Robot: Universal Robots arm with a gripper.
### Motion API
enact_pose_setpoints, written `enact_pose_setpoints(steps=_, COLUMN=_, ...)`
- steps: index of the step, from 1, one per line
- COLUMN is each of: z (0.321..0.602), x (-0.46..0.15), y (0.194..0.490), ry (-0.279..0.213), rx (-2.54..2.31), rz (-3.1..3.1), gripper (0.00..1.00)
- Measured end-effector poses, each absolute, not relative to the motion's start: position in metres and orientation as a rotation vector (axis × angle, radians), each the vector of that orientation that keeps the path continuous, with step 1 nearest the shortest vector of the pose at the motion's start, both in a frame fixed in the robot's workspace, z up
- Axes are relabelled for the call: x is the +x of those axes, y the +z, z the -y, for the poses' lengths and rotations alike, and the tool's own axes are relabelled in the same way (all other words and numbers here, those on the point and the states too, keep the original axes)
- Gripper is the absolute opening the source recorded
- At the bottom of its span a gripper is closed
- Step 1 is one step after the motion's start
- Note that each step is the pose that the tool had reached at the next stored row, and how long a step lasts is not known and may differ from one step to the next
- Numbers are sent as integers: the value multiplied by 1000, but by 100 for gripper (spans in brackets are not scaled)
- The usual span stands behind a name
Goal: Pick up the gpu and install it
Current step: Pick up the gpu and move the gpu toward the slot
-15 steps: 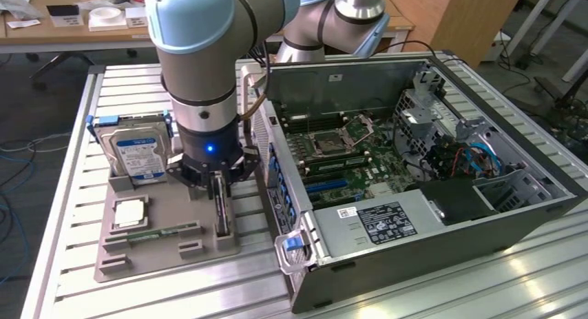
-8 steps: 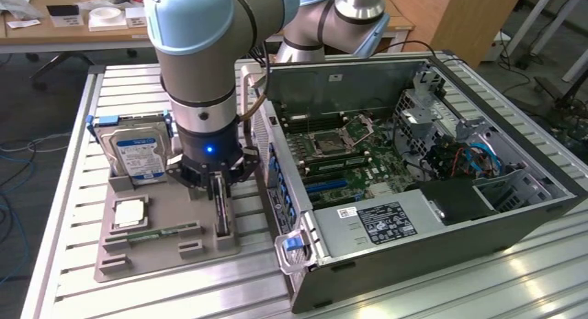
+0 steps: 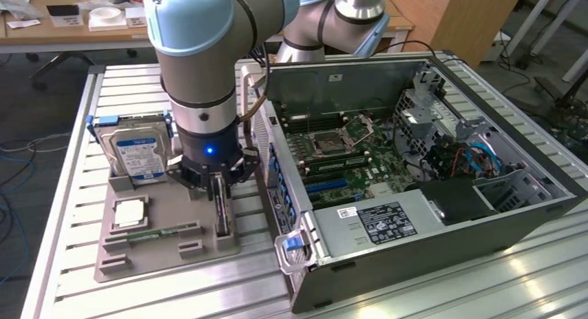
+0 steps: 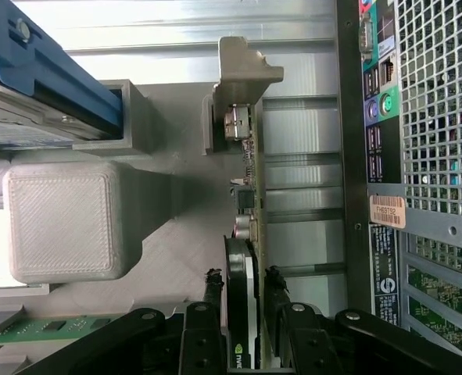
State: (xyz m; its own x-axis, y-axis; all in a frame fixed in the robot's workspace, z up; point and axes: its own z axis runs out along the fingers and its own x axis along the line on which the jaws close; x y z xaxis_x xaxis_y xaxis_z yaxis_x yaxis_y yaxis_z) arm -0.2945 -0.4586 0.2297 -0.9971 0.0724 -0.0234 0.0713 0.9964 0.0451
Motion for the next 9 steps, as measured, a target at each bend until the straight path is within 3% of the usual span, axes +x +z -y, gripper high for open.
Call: enact_pose_setpoints(steps=9, z=457, x=-294, y=229, ry=70, rx=112, rz=-3114, gripper=36)
